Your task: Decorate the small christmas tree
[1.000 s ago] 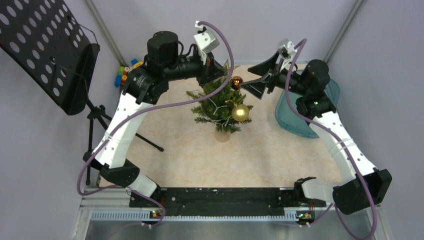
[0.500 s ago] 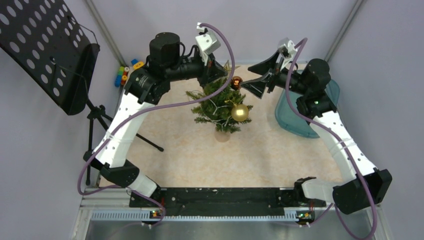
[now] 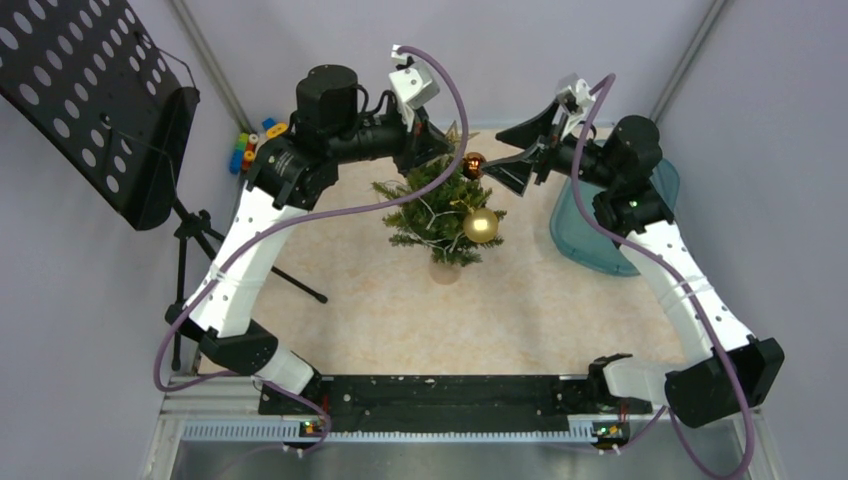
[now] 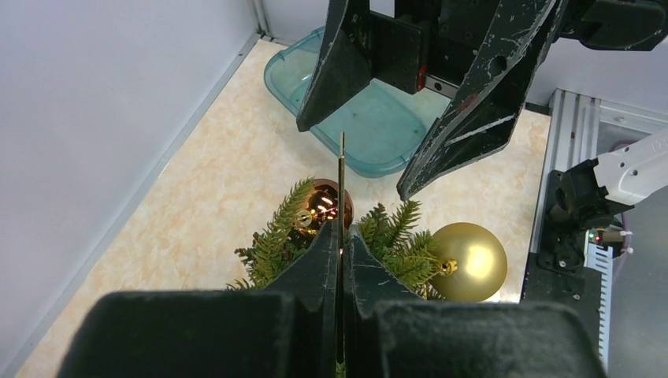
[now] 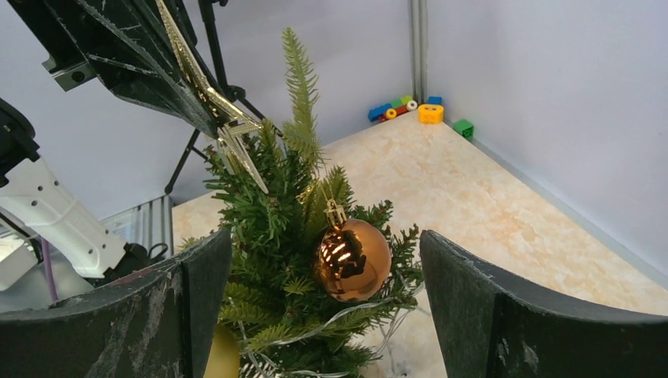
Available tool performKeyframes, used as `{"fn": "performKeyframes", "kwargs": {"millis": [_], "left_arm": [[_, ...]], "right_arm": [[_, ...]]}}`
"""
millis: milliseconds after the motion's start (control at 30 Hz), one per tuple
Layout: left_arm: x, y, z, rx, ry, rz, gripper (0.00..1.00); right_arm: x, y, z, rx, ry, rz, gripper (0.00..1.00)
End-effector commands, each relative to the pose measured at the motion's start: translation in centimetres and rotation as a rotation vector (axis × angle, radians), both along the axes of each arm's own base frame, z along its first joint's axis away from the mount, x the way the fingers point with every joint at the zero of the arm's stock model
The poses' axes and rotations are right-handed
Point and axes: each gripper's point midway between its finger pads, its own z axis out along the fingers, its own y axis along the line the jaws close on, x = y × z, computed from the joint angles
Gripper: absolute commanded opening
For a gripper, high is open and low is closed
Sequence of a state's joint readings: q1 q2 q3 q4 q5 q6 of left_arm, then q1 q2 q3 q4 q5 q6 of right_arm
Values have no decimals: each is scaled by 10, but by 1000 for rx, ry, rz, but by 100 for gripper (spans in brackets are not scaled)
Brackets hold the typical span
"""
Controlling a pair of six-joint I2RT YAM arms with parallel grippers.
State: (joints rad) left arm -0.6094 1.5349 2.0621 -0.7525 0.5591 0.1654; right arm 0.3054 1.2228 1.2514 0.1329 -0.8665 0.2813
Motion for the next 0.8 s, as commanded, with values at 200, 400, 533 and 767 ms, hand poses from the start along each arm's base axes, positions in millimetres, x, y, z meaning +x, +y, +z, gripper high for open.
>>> {"fn": "performKeyframes", "kwargs": {"millis": [200,400,533,767], "left_arm": [[-4,5,9,-14,-14,12,0],[-5,-1,12,-36,-12,-17,0],[-5,1,4,-25,9,-18,0],[2,7,-1,-75,44,-8,0]], "right_arm": [[-6,2,29,18,-91,19,87],[-7,2,29,18,-88,18,87],[-7,1,28,14,-88,13,87],[-8,1,30,17,-98,19,87]]}}
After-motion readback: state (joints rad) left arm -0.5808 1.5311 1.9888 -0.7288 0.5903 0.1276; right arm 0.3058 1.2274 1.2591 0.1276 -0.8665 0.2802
